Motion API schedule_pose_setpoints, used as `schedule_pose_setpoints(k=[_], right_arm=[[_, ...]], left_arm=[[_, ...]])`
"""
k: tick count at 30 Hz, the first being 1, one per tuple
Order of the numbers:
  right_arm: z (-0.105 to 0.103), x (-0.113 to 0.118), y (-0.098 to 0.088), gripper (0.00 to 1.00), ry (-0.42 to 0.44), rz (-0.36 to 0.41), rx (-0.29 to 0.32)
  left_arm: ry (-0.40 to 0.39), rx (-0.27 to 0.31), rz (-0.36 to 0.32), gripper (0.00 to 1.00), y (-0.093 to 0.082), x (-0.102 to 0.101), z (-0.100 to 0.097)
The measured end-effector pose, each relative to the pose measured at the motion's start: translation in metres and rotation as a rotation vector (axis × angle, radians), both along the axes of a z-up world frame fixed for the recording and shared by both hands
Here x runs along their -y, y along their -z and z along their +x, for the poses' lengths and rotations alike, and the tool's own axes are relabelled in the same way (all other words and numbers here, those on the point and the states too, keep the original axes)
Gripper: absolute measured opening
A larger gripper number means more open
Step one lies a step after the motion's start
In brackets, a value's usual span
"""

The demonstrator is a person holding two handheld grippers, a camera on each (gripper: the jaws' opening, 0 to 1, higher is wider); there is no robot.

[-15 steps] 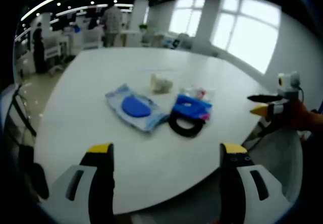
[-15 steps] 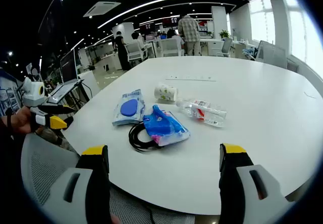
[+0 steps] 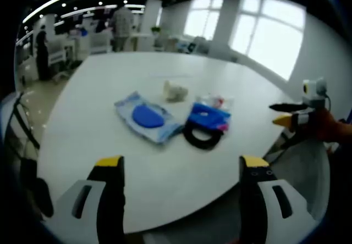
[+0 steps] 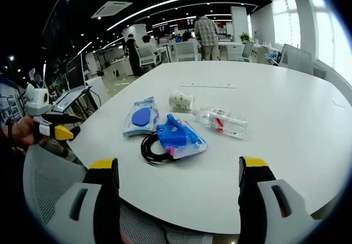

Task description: Arrange the tabletop items into an orderly group along one side of the table until the central work area is clear of visible clutter.

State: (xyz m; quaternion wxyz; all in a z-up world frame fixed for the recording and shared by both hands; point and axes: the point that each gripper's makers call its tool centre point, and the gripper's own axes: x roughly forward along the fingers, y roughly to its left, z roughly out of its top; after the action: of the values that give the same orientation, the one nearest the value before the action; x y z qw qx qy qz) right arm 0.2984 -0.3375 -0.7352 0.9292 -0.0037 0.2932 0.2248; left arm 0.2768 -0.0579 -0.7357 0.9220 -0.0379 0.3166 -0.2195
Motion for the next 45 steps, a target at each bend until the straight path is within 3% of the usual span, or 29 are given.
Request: schedule_pose_setpoints(k=[20, 45], right_arm=[[-0.0011, -0.0029, 0.0034, 0.88, -0.009, 0.001, -0.021], [-0.0035, -0.0061, 0.0038, 0.88, -0.031, 0.008, -0.022]], left_arm=[[0.021, -0.02, 0.003, 0.82, 0.004, 0.0027, -0.0014], [-0.026, 0.0, -0.001, 0.81, 0.0007, -0.0044, 0.0012]])
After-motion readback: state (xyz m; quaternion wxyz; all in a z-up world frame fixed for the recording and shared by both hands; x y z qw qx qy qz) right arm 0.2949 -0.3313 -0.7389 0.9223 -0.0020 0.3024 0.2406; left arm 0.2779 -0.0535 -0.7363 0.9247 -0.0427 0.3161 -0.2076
